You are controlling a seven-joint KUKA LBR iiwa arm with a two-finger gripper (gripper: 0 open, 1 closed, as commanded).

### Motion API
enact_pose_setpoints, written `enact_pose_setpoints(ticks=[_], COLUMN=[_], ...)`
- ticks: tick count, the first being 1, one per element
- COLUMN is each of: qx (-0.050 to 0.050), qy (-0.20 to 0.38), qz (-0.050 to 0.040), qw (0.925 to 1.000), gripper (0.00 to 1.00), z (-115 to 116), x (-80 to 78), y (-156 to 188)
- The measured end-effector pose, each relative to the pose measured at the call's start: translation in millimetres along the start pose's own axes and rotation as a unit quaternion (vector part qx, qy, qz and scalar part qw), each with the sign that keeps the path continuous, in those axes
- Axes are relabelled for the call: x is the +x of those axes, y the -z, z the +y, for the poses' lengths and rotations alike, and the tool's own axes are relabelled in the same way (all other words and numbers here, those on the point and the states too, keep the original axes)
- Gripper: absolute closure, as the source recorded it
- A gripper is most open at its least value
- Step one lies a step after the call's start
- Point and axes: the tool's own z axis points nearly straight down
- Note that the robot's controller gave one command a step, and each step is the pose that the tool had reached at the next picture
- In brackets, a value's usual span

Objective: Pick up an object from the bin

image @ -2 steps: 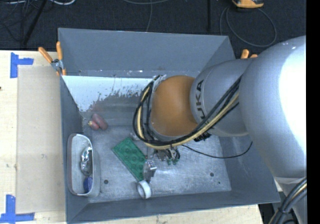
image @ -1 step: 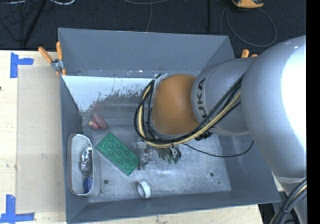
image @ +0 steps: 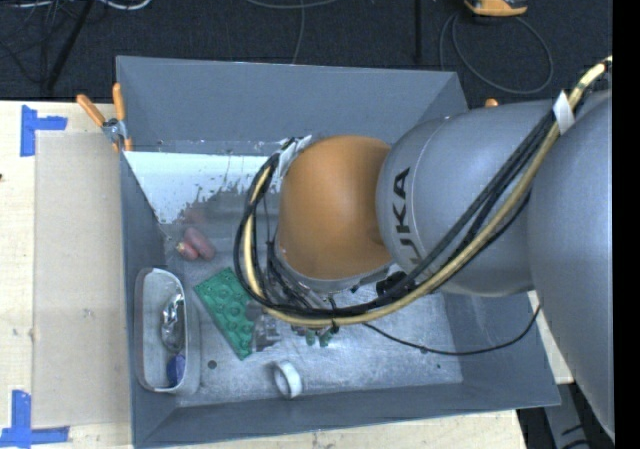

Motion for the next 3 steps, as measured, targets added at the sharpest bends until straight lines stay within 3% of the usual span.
enact_pose_setpoints(ticks=[1,2,3], qx=[0.001,0.004,0.001], qy=[-0.009,-0.042,-0.048], qz=[0.0002,0.0064,-0.001], qw=[1.0,0.9991,0.9989], gripper=[1.0,1.0,1.0], z=[-6.3,2.4,17.7], x=[1.2,-3.5,-9.6], y=[39.7,-88.3,50.6])
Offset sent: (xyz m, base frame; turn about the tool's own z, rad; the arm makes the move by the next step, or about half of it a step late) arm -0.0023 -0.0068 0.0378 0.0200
